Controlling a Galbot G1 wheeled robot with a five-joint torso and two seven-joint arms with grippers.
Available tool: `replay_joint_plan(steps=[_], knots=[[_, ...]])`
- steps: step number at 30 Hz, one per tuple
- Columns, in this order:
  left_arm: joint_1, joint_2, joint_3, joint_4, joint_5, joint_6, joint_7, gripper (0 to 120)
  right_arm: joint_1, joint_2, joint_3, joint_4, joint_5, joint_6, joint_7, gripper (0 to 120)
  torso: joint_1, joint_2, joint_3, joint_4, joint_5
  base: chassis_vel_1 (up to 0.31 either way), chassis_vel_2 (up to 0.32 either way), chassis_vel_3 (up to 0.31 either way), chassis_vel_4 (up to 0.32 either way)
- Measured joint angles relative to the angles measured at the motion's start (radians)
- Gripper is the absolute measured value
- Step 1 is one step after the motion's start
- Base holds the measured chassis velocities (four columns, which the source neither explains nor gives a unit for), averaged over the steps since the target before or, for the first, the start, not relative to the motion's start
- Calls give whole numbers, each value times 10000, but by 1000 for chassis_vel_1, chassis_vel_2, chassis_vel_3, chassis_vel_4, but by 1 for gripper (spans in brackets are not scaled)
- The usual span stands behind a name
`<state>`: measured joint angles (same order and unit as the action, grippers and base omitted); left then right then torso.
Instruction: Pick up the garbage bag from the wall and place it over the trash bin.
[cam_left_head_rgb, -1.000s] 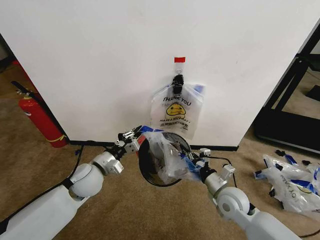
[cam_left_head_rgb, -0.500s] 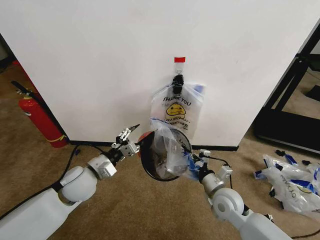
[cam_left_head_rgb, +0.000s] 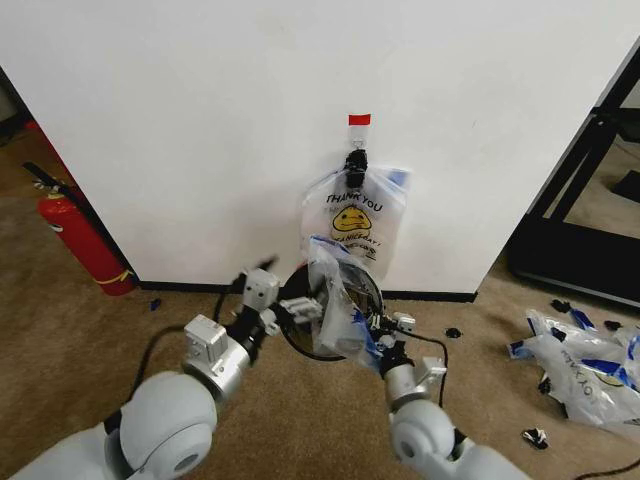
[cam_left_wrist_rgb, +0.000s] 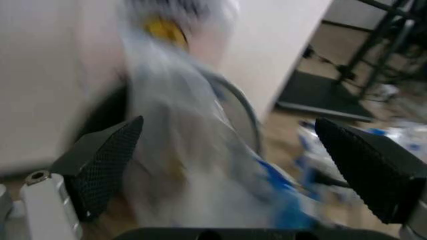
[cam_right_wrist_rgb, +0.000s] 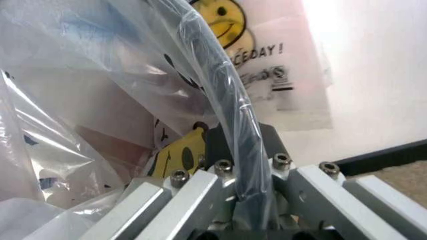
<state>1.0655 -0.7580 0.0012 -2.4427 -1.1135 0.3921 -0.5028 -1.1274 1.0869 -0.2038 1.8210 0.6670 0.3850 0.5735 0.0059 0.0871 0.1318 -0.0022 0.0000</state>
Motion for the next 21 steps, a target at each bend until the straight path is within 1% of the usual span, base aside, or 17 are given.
replay_joint_plan(steps=[1,2,4,7,9,12,15,17,21], knots=[[-69,-144,18,-85,-978,310,-438,100,-28,111,-52,-66,-219,74,208,0,0,0,0,-1,0,0,0,0,0],[-69,-144,18,-85,-978,310,-438,100,-28,111,-52,-66,-219,74,208,0,0,0,0,-1,0,0,0,0,0],[-134,-428,88,-151,-2035,721,-1380,100,-71,297,-125,-196,-525,168,513,0,0,0,0,-2,0,0,0,0,0],[64,-839,162,-83,-2649,1037,-2586,100,-144,546,-168,-302,-833,194,901,0,0,0,1,-2,0,0,0,0,0],[391,-967,103,-14,-2811,1055,-2932,100,-196,650,-152,-325,-980,195,1014,0,0,0,1,-1,-2,0,0,0,0],[706,-1025,-62,-32,-3041,1024,-2969,100,-233,715,-116,-348,-1058,195,1031,0,0,0,1,0,-1,0,0,0,0],[1021,-1202,-317,-186,-3481,986,-2722,100,-237,787,-90,-425,-1103,195,1023,0,0,0,1,1,0,0,0,0,0],[1043,-1290,-333,-226,-3569,977,-2627,99,-229,801,-91,-456,-1120,195,1015,0,0,0,1,0,0,0,0,0,0],[1057,-1645,-289,-288,-3644,913,-2033,98,-179,875,-97,-559,-1136,163,1002,0,0,0,1,0,0,0,0,0,0]])
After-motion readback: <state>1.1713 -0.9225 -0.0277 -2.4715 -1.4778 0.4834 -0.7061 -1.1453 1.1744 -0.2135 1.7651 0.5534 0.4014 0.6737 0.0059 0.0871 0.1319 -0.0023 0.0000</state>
